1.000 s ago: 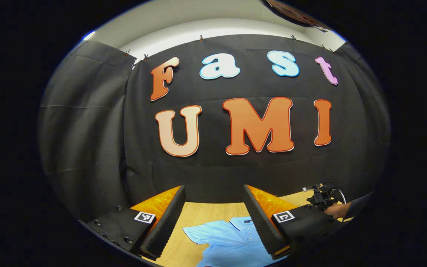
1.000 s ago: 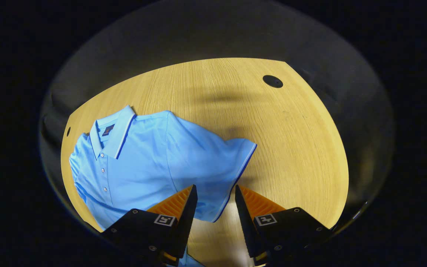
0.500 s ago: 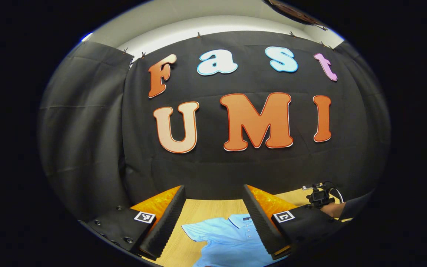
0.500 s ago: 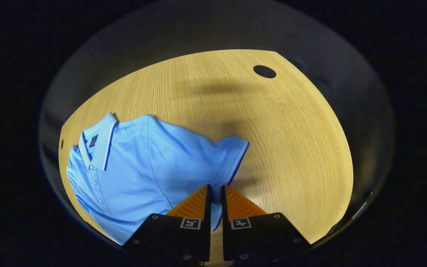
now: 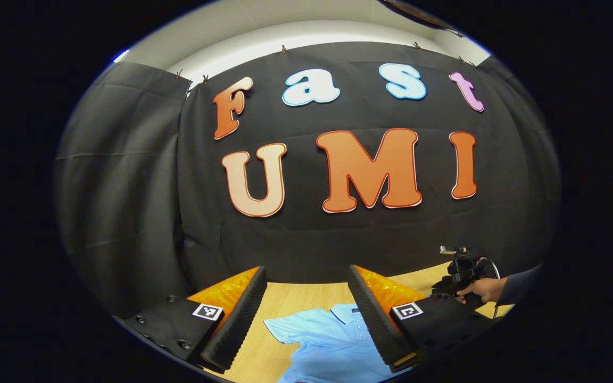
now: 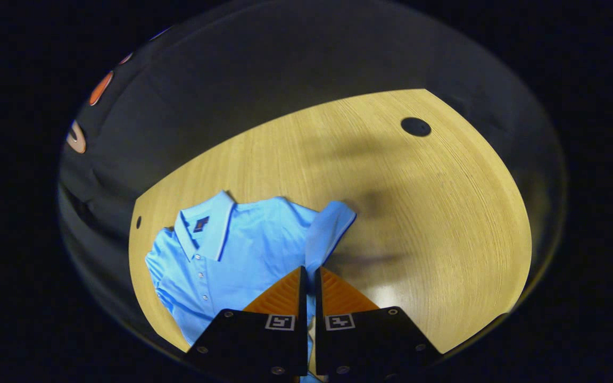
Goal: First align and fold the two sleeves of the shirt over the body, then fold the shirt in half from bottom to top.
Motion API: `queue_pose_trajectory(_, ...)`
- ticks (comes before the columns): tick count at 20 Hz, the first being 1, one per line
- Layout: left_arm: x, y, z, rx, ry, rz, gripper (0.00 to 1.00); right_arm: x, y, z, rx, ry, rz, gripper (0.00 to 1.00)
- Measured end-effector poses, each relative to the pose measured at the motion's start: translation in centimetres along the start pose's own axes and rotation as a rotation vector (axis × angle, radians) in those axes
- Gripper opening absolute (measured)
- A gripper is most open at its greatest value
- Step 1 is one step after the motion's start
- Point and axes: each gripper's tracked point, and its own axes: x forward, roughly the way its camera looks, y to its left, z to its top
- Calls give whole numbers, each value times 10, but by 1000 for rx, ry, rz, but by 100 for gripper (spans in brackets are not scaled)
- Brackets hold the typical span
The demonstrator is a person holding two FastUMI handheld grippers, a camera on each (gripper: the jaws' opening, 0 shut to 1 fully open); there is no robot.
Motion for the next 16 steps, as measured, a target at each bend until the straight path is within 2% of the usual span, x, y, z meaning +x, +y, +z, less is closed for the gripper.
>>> queue_pose_trajectory(5, -1, -1, -10, 31, 25, 5, 100, -6, 54, 2, -95, -15, 84, 6)
queue_pose_trajectory(10, 6, 3, -26, 34, 45, -20, 100, 0, 101, -5, -98, -3, 146, 8)
queue_pose_trajectory(12, 13, 6, -38, 20, 62, -45, 100, -3, 118, -13, -117, 6, 184, 11)
queue_pose_trajectory(14, 24, 14, -50, -7, 86, -72, 100, -5, 123, -17, -156, -8, 178, 21)
queue_pose_trajectory(15, 31, 18, -58, -25, 103, -88, 100, -10, 124, -20, -175, -15, 169, 30)
queue_pose_trajectory(16, 38, 23, -66, -49, 117, -107, 100, -16, 125, -20, -192, -28, 165, 24)
